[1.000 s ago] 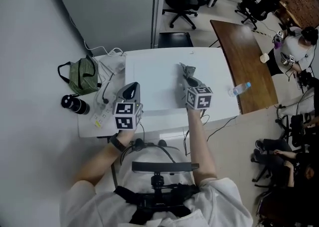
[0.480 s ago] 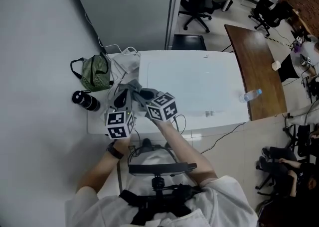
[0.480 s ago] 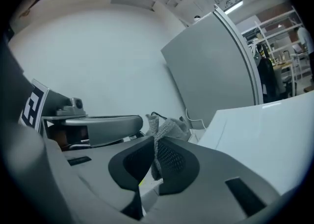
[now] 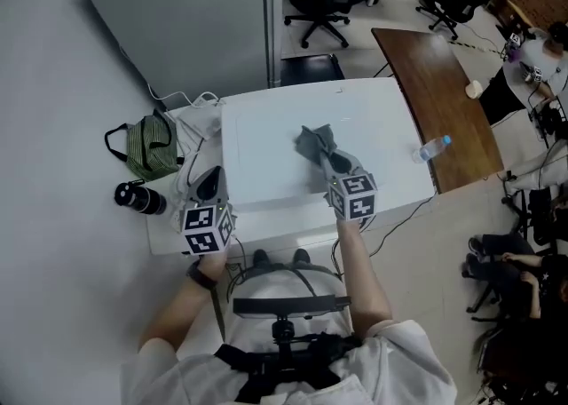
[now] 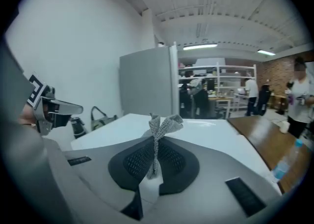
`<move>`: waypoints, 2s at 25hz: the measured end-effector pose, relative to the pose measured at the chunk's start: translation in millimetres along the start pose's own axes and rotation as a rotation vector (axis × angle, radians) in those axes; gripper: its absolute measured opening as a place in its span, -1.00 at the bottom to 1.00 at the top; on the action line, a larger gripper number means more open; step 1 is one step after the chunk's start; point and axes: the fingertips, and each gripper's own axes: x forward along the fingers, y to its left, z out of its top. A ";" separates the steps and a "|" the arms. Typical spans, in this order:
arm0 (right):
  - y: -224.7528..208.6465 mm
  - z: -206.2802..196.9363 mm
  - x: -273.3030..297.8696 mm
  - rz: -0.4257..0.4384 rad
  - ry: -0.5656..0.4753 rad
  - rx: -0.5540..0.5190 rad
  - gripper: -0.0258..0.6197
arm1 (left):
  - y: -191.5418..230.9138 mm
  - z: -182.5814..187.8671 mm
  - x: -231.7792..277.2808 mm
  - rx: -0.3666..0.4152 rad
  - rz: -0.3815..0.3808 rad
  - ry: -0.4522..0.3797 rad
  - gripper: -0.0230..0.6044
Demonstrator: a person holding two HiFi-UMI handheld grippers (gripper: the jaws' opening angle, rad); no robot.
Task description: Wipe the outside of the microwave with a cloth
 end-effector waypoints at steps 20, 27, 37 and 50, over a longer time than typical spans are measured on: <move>119.2 -32.8 -19.7 0.147 -0.070 0.044 -0.89 | -15.3 -19.8 -19.2 -0.016 -0.041 -0.005 -0.89; 301.3 -28.7 0.1 0.629 -0.092 -0.018 -0.89 | 39.8 -30.7 -59.1 -0.049 0.059 -0.010 -0.89; 139.1 -64.4 -42.3 0.397 -0.115 0.105 -0.89 | -37.3 -48.6 -40.2 -0.016 0.005 0.054 -0.89; -105.0 -171.4 -164.7 0.010 -0.142 0.252 -0.89 | -187.9 -82.4 -8.8 -0.047 -0.067 0.099 -0.89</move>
